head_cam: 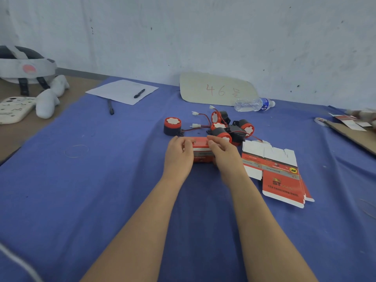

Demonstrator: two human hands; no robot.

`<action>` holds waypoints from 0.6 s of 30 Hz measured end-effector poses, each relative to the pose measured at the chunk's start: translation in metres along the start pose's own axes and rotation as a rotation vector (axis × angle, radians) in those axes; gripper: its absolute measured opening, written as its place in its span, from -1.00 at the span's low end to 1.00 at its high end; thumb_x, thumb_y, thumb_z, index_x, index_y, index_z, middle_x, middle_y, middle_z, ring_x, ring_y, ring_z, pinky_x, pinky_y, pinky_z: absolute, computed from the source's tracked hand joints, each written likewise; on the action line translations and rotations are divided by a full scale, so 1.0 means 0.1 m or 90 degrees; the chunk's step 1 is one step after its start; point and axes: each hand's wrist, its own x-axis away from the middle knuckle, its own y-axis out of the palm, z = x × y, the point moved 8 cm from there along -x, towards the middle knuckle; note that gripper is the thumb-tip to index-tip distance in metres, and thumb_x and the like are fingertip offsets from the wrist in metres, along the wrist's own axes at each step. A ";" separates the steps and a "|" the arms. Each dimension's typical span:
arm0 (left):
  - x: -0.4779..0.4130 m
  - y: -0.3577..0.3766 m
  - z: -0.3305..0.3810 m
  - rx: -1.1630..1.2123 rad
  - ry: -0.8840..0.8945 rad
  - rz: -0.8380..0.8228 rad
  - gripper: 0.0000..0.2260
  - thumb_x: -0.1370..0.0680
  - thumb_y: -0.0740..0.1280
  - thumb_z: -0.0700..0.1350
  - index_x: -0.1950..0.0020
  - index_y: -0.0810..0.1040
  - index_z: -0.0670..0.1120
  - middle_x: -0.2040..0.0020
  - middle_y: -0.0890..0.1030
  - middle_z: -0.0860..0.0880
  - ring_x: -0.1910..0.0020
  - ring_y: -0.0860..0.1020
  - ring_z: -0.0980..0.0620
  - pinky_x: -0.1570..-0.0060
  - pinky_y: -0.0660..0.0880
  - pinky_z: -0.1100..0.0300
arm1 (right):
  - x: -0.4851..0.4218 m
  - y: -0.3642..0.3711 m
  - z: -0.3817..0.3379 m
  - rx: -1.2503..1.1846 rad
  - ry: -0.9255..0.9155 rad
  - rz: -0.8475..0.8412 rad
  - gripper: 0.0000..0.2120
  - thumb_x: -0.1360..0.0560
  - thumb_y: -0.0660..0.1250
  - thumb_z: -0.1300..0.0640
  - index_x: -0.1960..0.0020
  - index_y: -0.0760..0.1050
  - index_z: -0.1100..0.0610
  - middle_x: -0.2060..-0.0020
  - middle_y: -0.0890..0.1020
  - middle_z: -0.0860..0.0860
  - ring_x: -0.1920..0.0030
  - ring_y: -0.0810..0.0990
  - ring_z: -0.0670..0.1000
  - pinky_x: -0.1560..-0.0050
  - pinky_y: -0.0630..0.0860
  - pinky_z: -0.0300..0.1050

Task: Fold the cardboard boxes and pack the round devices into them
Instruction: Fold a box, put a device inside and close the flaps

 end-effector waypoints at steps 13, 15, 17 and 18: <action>0.06 0.13 -0.07 -0.057 -0.099 -0.025 -0.68 -0.68 0.03 -0.12 -0.40 0.26 -0.20 -0.32 0.42 -0.16 -0.27 0.43 -0.10 -0.12 0.36 0.15 | 0.05 0.15 0.03 0.024 0.038 0.014 -0.75 -0.63 0.06 0.19 -0.11 0.51 0.08 0.16 0.55 -0.07 0.18 0.45 -0.17 0.29 0.32 -0.34; 0.06 0.12 -0.08 -0.038 -0.095 -0.020 -0.68 -0.66 0.04 -0.14 -0.41 0.28 -0.16 -0.32 0.44 -0.14 -0.26 0.44 -0.09 -0.21 0.39 0.08 | 0.09 0.15 0.02 0.007 0.033 0.025 -0.74 -0.64 0.07 0.18 -0.20 0.49 0.05 0.14 0.55 -0.12 0.17 0.45 -0.24 0.27 0.32 -0.39; 0.05 0.09 -0.09 0.026 -0.099 0.000 -0.63 -0.65 0.06 -0.15 -0.46 0.26 -0.10 -0.34 0.44 -0.10 -0.29 0.44 -0.08 -0.31 0.38 0.00 | 0.13 0.17 0.00 -0.044 0.027 0.029 -0.71 -0.64 0.09 0.17 -0.31 0.44 0.04 -0.02 0.56 -0.07 0.07 0.49 -0.21 0.13 0.39 -0.37; 0.06 0.10 -0.06 0.075 -0.098 0.004 -0.62 -0.65 0.06 -0.14 -0.49 0.25 -0.06 -0.36 0.44 -0.09 -0.31 0.43 -0.07 -0.34 0.36 -0.02 | 0.15 0.18 -0.02 -0.089 0.027 0.029 -0.69 -0.64 0.11 0.14 -0.36 0.40 0.04 -0.12 0.54 -0.04 -0.02 0.50 -0.16 0.00 0.42 -0.31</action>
